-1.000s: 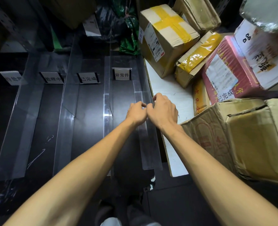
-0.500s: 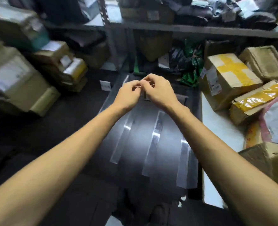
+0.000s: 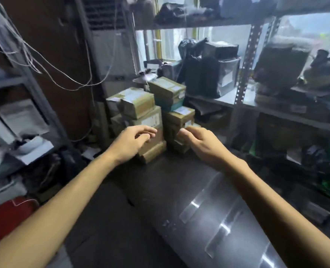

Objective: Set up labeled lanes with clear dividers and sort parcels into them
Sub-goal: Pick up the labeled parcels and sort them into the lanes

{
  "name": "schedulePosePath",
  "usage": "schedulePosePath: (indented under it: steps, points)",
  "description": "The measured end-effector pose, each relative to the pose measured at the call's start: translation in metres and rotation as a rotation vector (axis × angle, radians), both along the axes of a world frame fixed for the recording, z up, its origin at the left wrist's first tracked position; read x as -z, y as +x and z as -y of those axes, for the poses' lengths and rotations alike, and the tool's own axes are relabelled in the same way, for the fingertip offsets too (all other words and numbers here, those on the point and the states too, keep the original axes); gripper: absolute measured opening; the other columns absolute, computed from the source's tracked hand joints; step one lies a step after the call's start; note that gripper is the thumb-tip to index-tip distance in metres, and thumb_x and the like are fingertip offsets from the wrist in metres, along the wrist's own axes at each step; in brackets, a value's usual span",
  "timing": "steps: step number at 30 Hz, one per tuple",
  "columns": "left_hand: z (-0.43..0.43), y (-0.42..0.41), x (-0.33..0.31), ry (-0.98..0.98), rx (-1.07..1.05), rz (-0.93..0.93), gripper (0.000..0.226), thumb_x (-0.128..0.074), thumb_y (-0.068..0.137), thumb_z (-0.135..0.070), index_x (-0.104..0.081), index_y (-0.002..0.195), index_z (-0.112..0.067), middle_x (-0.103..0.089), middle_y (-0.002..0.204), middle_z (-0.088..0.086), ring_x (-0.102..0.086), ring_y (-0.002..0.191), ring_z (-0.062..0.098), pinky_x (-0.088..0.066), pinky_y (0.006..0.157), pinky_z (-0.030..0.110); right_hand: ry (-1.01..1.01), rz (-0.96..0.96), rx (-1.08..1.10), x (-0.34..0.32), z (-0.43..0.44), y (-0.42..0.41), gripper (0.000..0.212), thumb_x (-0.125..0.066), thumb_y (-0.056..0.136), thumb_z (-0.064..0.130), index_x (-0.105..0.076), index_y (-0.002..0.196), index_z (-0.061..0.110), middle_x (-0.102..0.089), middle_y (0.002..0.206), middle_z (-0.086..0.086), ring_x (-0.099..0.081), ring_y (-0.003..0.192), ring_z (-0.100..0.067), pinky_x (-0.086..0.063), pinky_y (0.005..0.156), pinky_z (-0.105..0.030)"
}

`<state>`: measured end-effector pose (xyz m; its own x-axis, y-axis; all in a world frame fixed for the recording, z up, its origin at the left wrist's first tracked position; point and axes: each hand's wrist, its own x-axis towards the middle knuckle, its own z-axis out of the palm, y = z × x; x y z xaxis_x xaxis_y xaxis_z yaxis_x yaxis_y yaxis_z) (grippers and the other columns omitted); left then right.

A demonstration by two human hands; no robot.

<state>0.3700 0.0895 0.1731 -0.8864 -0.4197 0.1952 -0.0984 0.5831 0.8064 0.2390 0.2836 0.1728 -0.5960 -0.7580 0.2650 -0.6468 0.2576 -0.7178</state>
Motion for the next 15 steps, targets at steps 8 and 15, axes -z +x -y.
schedulePosePath:
  steps: [8, 15]
  points:
    - [0.115, 0.049, -0.006, 0.072, -0.051, -0.066, 0.031, -0.047, 0.098, -0.006, -0.069, 0.101, -0.028, -0.071, 0.101, -0.004, -0.065, 0.093, 0.008, -0.051, 0.079, 0.028, 0.107, -0.035, -0.039, -0.003, 0.097, 0.032, 0.038, -0.044, 0.104, 0.041, -0.064, 0.090, 0.012, -0.066, 0.082, -0.004, -0.060, 0.079, -0.021, -0.049, 0.077, -0.043]
    - [0.194, 0.002, 0.034, 0.119, -0.021, -0.029, 0.028, -0.050, 0.098, -0.010, -0.070, 0.105, -0.027, -0.071, 0.104, -0.006, -0.064, 0.101, 0.007, -0.049, 0.087, 0.027, 0.201, -0.020, 0.019, 0.014, 0.171, -0.009, 0.037, -0.045, 0.104, 0.041, -0.066, 0.099, 0.011, -0.069, 0.091, -0.007, -0.063, 0.086, -0.024, -0.052, 0.079, -0.043]
